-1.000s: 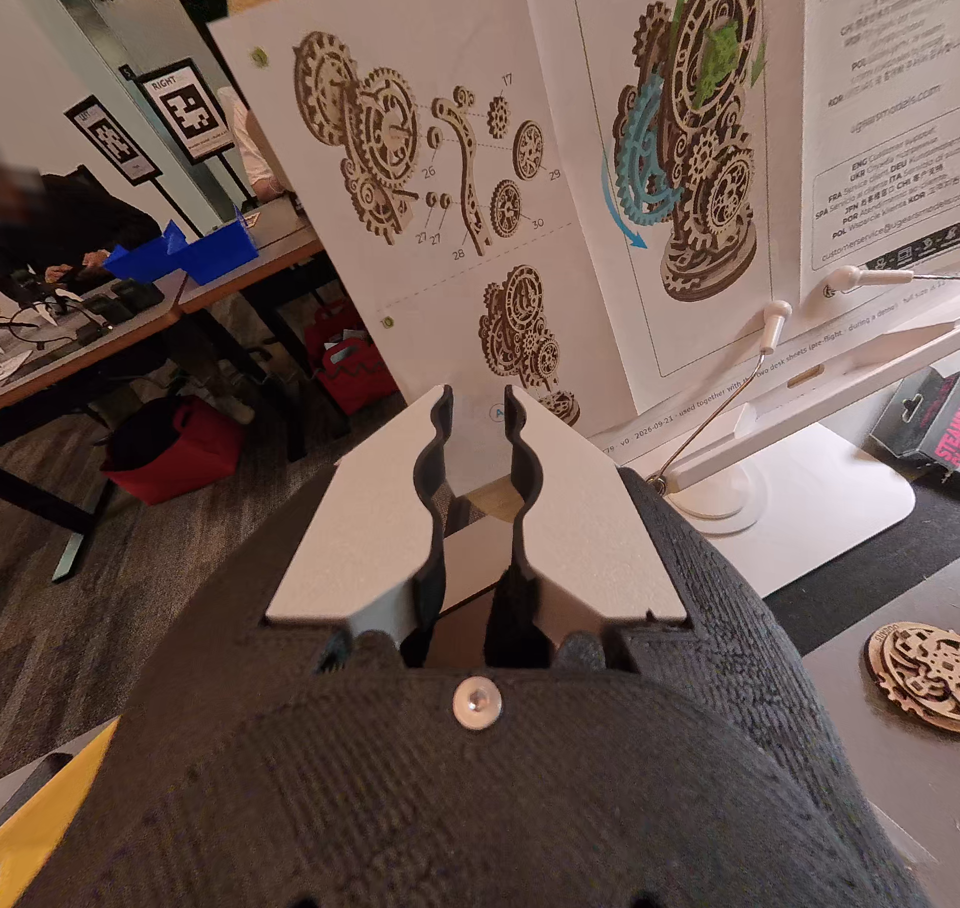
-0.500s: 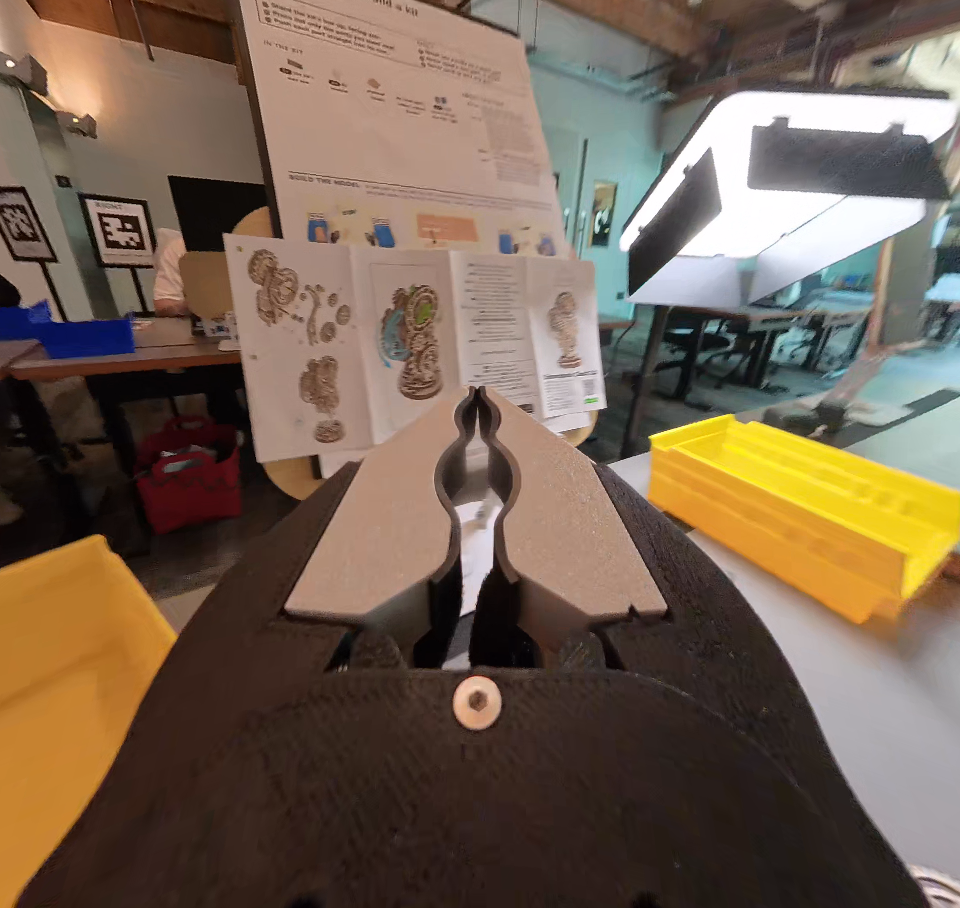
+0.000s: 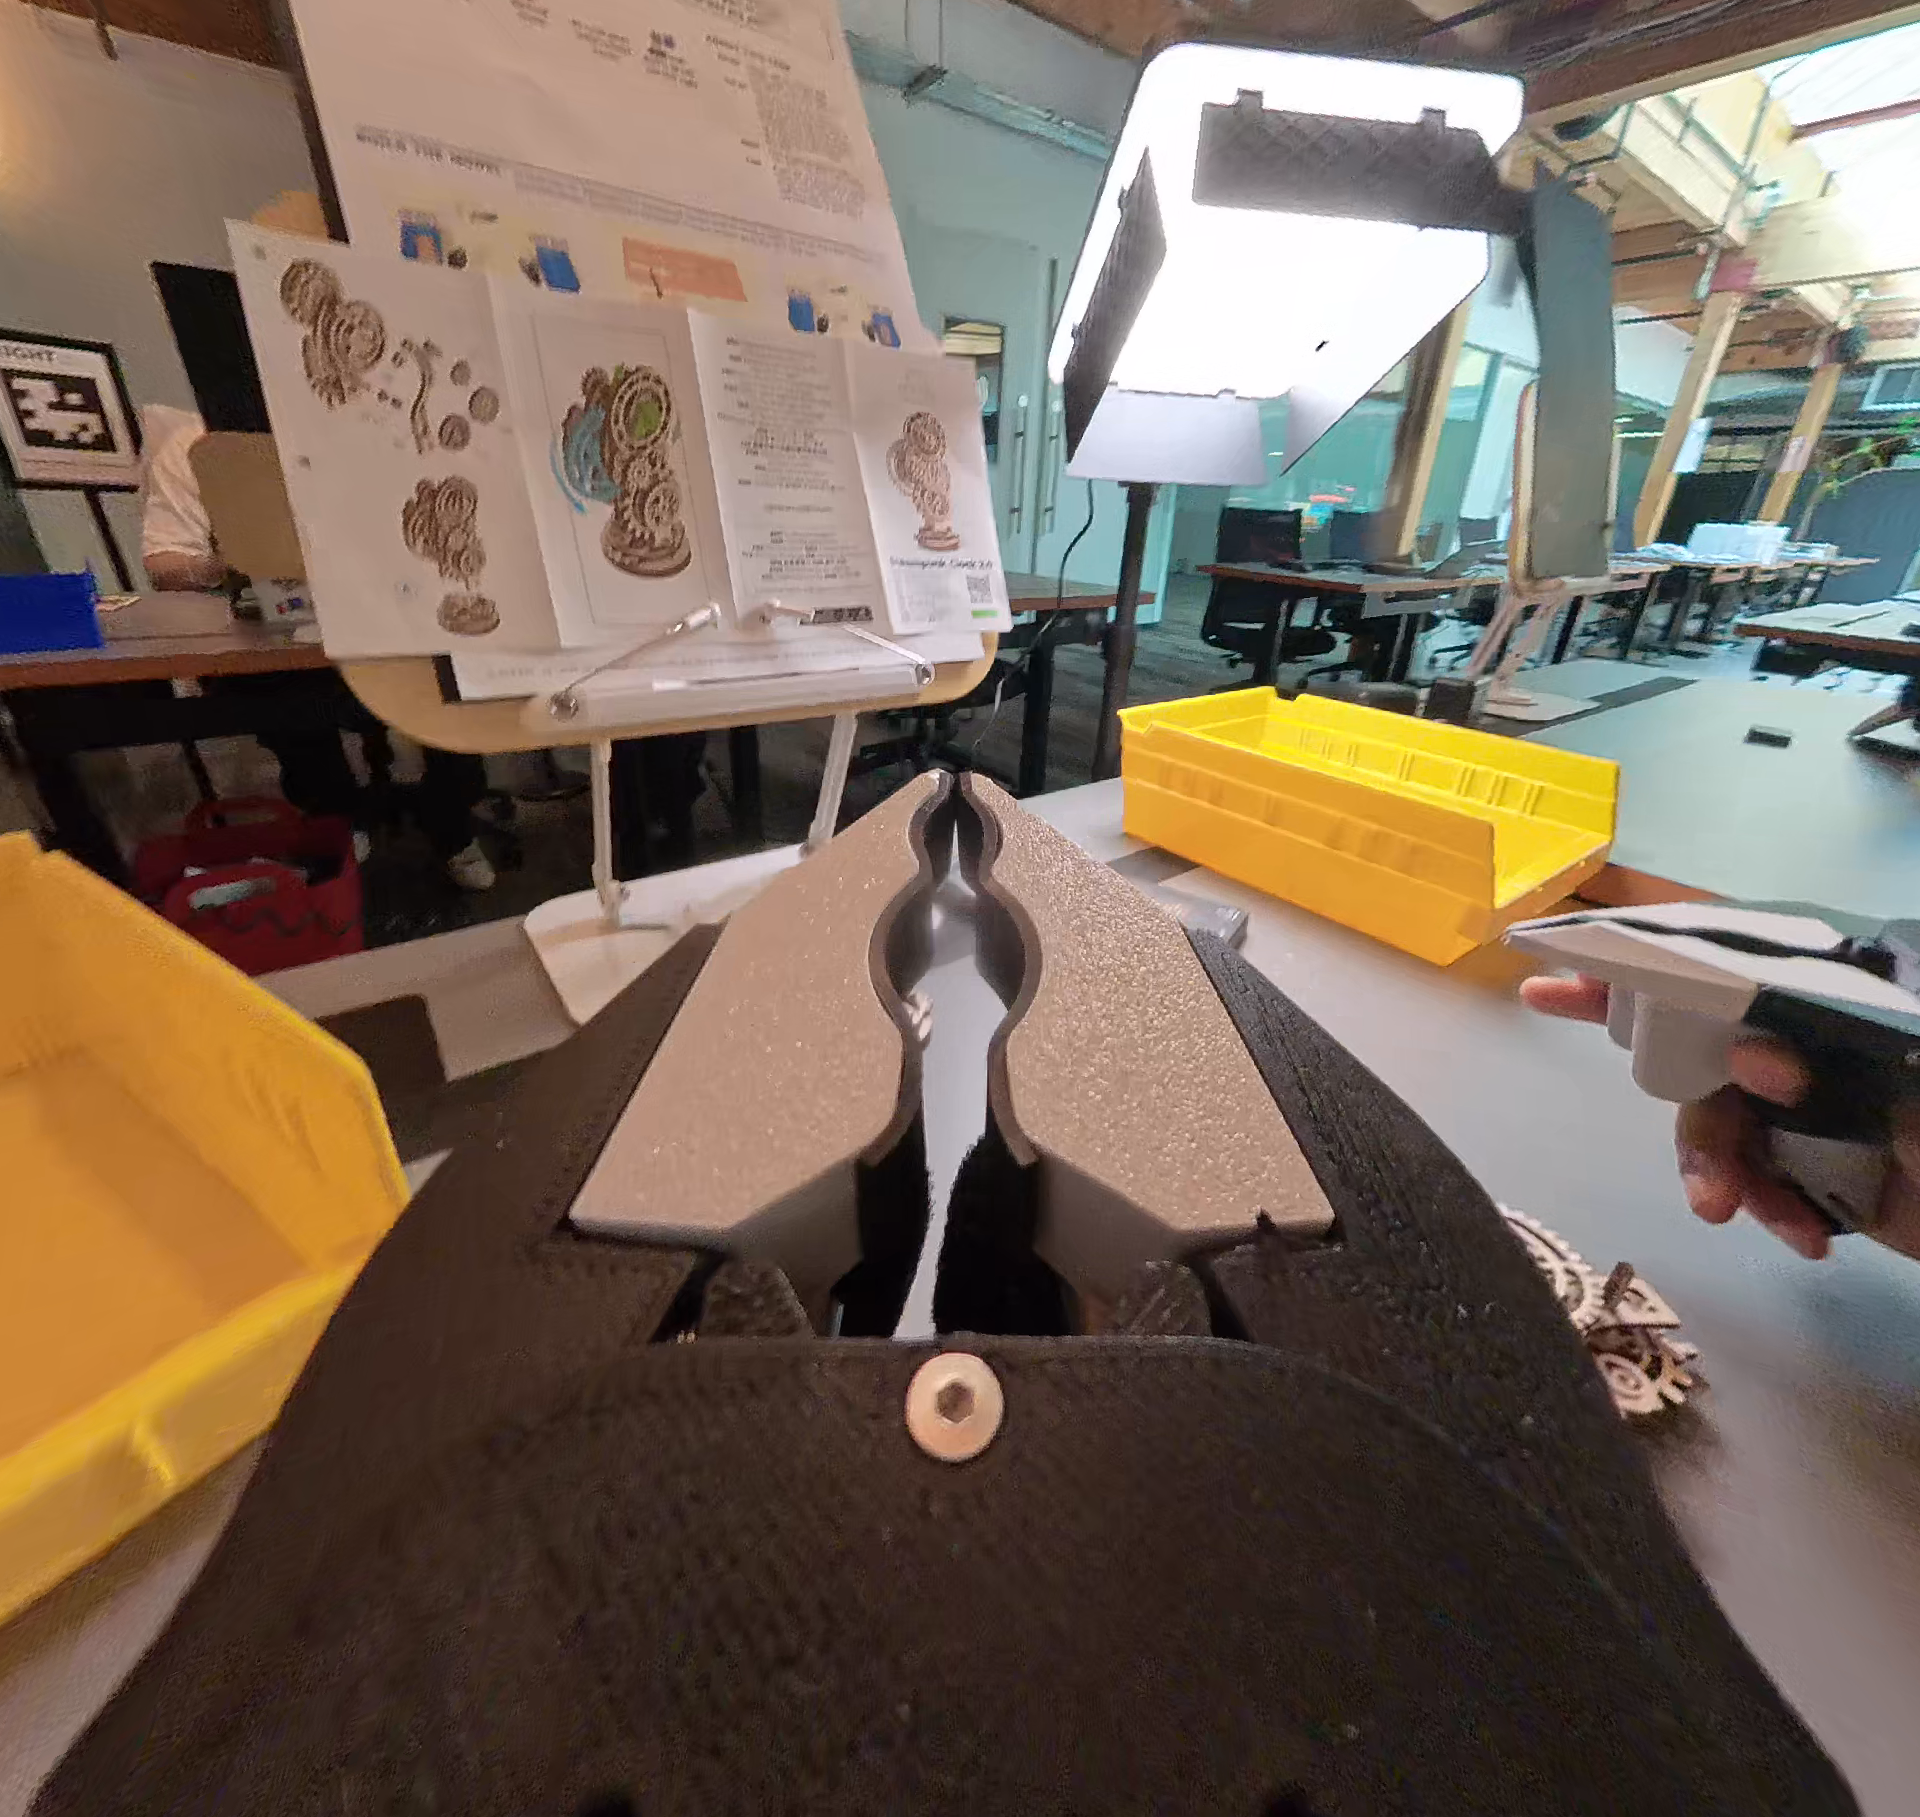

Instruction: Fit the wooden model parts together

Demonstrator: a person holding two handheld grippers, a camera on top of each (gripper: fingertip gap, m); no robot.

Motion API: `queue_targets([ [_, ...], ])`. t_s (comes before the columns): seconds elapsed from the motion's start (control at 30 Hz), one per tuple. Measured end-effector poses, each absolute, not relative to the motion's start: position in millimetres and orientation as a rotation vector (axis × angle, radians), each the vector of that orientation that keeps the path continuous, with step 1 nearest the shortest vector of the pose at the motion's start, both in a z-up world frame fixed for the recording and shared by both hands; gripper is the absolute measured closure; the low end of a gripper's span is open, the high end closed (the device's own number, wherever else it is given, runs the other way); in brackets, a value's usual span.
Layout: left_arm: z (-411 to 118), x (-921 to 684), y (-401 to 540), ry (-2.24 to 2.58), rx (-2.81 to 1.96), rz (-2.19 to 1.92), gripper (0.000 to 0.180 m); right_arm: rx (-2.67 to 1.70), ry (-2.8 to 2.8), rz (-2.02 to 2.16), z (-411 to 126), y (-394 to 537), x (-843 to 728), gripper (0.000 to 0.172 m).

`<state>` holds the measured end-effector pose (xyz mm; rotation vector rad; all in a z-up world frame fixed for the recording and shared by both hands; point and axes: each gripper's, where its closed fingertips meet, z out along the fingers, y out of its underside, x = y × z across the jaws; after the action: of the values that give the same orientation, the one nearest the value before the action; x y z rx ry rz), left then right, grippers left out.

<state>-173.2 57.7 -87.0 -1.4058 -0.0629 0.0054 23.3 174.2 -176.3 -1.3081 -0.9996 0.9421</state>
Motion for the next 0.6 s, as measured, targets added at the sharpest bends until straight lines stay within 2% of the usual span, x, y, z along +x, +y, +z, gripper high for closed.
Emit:
queue_targets([
  [0.33, -158.1, -183.5, 61.1, -0.172, -1.542, -0.015, 0.180, -1.296, -1.028, 0.967, -176.3, 167.9, 23.0, 0.172],
  [0.6, -172.7, -155.5, 64.4, -0.026, -1.614, -0.104, 0.180, -1.305, -1.245, 1.014, -192.0, 141.1, 14.9, 0.168],
])
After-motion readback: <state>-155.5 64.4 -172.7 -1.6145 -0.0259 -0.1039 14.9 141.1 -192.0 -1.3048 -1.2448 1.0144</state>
